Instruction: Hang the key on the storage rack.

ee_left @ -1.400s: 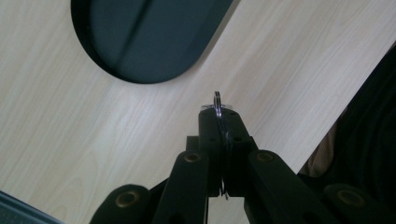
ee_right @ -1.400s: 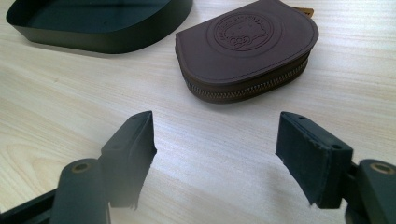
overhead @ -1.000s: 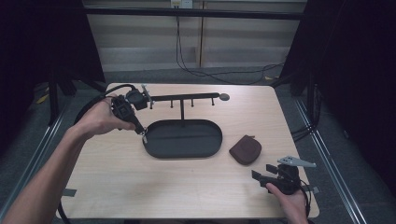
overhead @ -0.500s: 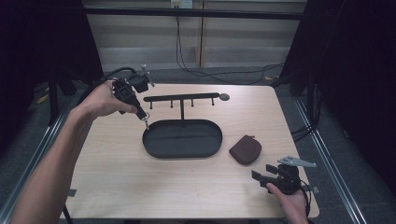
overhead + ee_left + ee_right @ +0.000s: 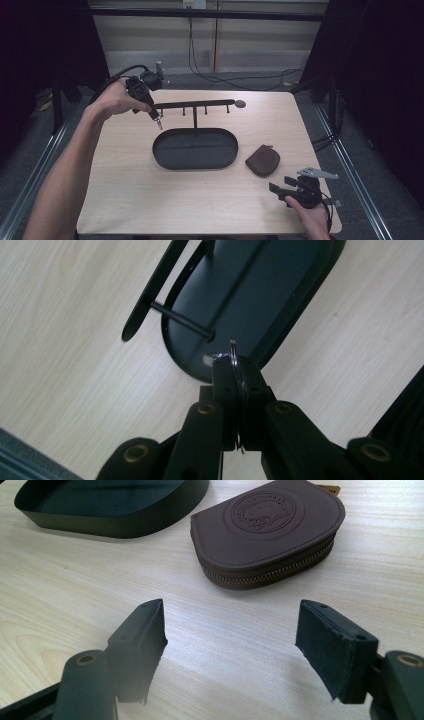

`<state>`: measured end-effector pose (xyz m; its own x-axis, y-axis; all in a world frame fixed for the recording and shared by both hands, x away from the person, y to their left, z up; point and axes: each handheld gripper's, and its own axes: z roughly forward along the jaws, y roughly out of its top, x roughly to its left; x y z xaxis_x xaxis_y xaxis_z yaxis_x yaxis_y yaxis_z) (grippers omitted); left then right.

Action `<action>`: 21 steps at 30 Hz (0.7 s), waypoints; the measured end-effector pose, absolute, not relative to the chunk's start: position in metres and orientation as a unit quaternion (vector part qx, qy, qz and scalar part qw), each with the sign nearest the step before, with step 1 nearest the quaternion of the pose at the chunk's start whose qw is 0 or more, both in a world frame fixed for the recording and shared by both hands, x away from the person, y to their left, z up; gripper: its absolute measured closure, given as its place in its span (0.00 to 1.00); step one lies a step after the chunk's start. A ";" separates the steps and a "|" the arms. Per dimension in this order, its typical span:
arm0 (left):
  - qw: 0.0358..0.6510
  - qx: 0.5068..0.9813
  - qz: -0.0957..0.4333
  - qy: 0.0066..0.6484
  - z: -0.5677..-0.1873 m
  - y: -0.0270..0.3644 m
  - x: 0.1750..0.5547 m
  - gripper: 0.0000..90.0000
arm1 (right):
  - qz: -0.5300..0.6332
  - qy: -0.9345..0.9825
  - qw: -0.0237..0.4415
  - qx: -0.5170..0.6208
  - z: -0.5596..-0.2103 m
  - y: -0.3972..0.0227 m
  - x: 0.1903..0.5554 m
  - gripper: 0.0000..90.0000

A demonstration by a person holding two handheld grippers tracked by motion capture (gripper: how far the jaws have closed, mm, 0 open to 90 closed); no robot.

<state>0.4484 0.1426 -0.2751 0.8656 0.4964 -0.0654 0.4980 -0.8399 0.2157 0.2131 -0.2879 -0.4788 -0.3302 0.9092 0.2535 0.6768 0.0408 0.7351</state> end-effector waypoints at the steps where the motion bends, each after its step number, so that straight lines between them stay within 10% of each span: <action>1: 0.111 0.959 -0.003 0.262 -0.276 0.141 0.448 0.99 | 0.407 0.707 0.143 0.561 -0.479 -0.288 0.213 0.31; 21: 0.093 0.954 0.011 0.284 -0.288 0.137 0.462 0.99 | 0.408 0.709 0.143 0.557 -0.479 -0.287 0.213 0.31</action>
